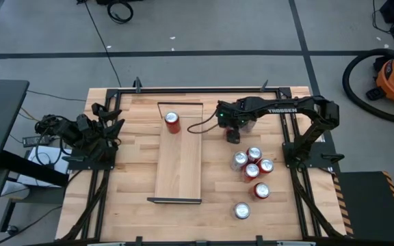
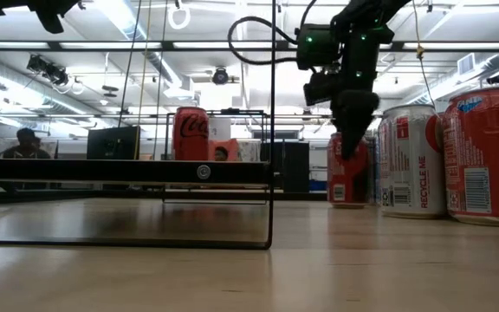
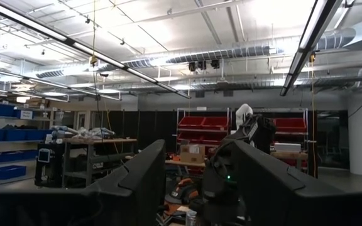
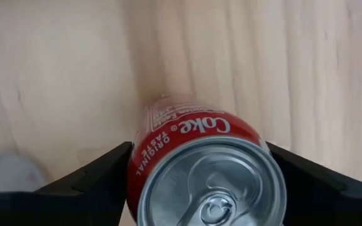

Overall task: Place canned beverage on shelf
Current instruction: Put the top red white soda can on the shelf

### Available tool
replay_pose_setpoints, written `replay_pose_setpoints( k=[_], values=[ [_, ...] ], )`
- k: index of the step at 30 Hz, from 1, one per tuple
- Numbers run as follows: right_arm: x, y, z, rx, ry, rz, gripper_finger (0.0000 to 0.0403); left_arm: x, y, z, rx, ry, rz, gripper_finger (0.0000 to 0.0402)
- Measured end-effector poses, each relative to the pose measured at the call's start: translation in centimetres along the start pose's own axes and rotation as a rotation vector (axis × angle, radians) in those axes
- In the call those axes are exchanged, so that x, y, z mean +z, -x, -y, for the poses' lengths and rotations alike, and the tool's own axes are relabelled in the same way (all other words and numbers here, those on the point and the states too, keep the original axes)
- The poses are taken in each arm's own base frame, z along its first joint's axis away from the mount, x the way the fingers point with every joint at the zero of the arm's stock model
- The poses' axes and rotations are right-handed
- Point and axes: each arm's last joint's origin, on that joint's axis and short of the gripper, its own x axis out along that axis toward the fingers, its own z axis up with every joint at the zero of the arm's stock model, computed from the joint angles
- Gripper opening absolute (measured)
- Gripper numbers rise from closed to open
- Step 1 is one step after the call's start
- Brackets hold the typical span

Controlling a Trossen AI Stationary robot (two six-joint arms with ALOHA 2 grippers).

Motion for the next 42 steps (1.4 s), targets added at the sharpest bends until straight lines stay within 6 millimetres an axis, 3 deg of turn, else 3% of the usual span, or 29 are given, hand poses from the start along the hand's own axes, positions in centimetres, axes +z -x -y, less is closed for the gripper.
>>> replay_pose_setpoints(
  k=[5, 9, 17, 31, 42],
  values=[
    [-0.1, 0.0, 0.2, -0.042, -0.463, 0.004, 0.0349, 0.0, 0.0, 0.0, 0.0, 0.0, 0.0, 0.0194],
    [0.1, 0.0, 0.1, -0.032, -0.529, 0.019, 0.0356, 0.0, 0.0, 0.0, 0.0, 0.003, 0.0, 0.0194],
    [0.3, 0.0, 0.2, -0.019, -0.509, 0.035, 0.0359, 0.0, 0.0, 0.0, 0.0, 0.004, 0.0, 0.0194],
    [0.1, 0.0, -0.4, 0.077, -0.296, -0.003, 0.036, 0.0, 0.0, 0.0, 0.0, 0.004, 0.0, 0.0194],
    [0.0, 0.1, -1.6, 0.021, -0.114, 0.001, 0.036, 0.0, 0.0, 0.0, 0.0, 0.004, 0.0, 0.0194]
  ],
)
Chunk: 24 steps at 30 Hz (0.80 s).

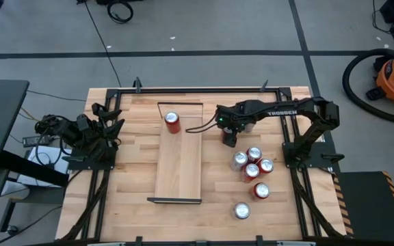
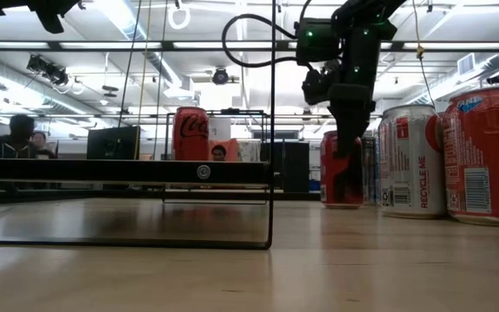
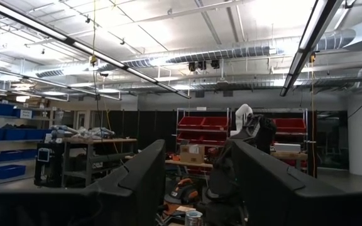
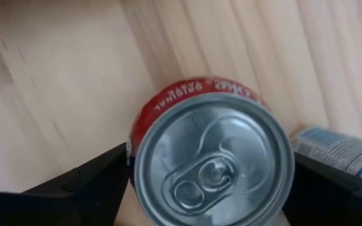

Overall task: Place canned beverage on shelf
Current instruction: Put the top red white soda can on the shelf

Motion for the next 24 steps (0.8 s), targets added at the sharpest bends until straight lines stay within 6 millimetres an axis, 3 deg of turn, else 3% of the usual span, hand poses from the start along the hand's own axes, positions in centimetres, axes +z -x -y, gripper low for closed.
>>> replay_pose_setpoints(
  k=[15, 24],
  values=[
    [0.4, -0.3, -0.8, 0.016, 0.029, 0.012, 0.0318, -0.2, 0.0, 0.1, -0.007, -0.016, -0.015, 0.0194],
    [2.2, 2.4, -2.7, 0.048, 0.095, 0.106, 0.0323, -0.2, 0.0, 0.1, -0.007, -0.016, -0.015, 0.0194]
  ],
)
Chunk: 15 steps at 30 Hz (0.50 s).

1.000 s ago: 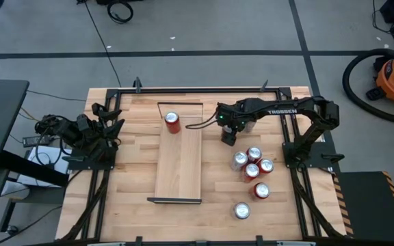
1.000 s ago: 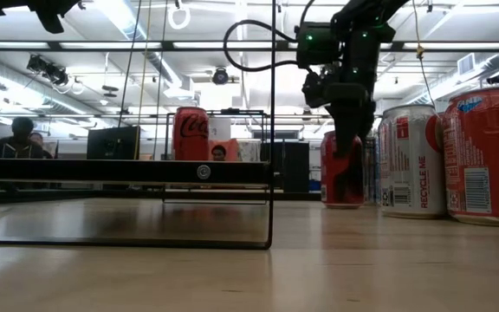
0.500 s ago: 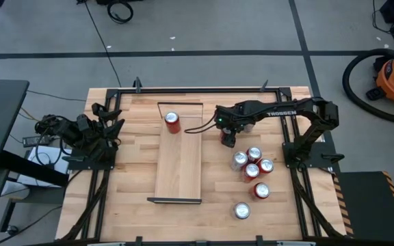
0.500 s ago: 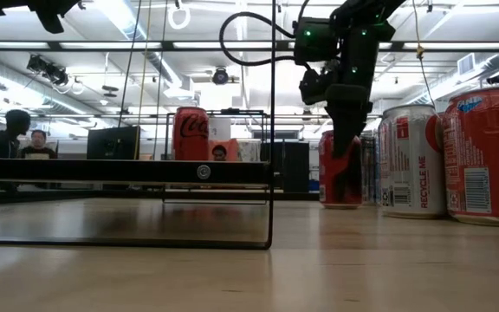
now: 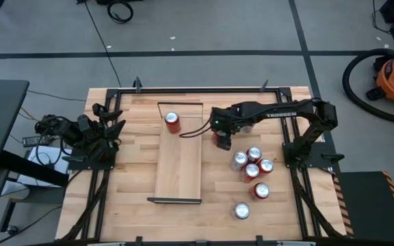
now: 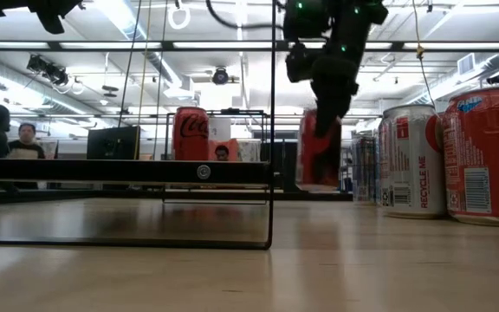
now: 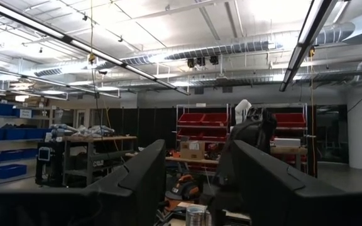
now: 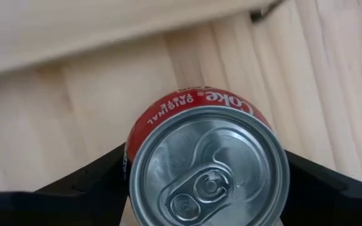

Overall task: Place canned beverage on shelf
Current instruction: Put the top red white soda can on the shelf

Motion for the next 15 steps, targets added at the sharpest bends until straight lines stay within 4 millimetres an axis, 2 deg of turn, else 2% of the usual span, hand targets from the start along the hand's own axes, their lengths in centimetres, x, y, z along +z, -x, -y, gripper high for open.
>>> replay_pose_setpoints(
  k=[7, 15],
  values=[
    [2.5, 2.8, -1.7, 0.043, 0.034, 0.115, 0.0324, 0.0, 0.0, 0.0, 0.0, 0.0, 0.0, 0.0194],
    [7.1, 2.2, -4.8, 0.102, 0.164, 0.126, 0.0325, 0.0, 0.0, 0.0, 0.0, 0.001, 0.0, 0.0194]
  ],
)
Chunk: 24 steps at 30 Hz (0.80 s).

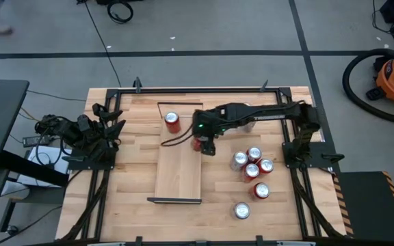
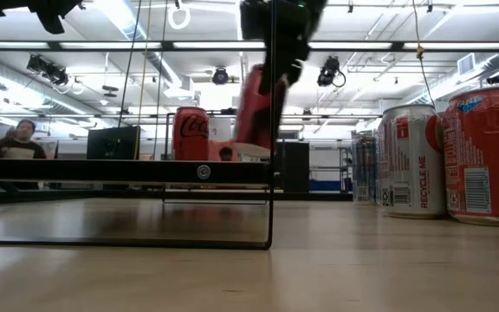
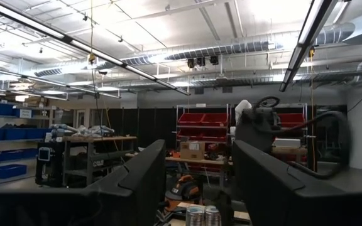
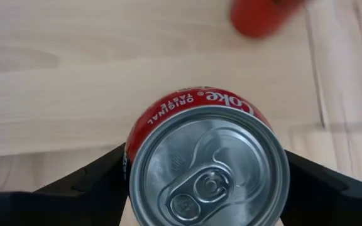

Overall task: Place canned beverage on shelf
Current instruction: Put the top red white soda can on the shelf

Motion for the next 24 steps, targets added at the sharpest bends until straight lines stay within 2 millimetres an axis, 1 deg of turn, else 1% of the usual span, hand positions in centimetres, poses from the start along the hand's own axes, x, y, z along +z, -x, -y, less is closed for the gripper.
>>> replay_pose_setpoints(
  k=[5, 10, 16, 21, 24],
  values=[
    [2.9, -0.9, -0.8, 0.007, 0.089, 0.016, 0.0325, 0.0, 0.0, 0.0, 0.0, 0.0, 0.0, 0.0194],
    [4.7, -2.5, -1.0, 0.005, 0.146, 0.022, 0.0325, 0.0, 0.0, 0.0, 0.0, 0.0, 0.0, 0.0194],
    [5.9, -4.0, -1.1, -0.002, 0.198, 0.088, 0.0325, 0.0, 0.0, 0.0, 0.0, 0.0, 0.0, 0.0194],
    [6.6, -4.0, -1.0, -0.041, 0.212, 0.161, 0.0325, 0.0, 0.0, 0.0, 0.0, 0.0, 0.0, 0.0194],
    [6.6, -4.1, -0.8, -0.046, 0.207, 0.161, 0.0325, 0.0, 0.0, 0.0, 0.0, 0.0, 0.0, 0.0194]
  ],
)
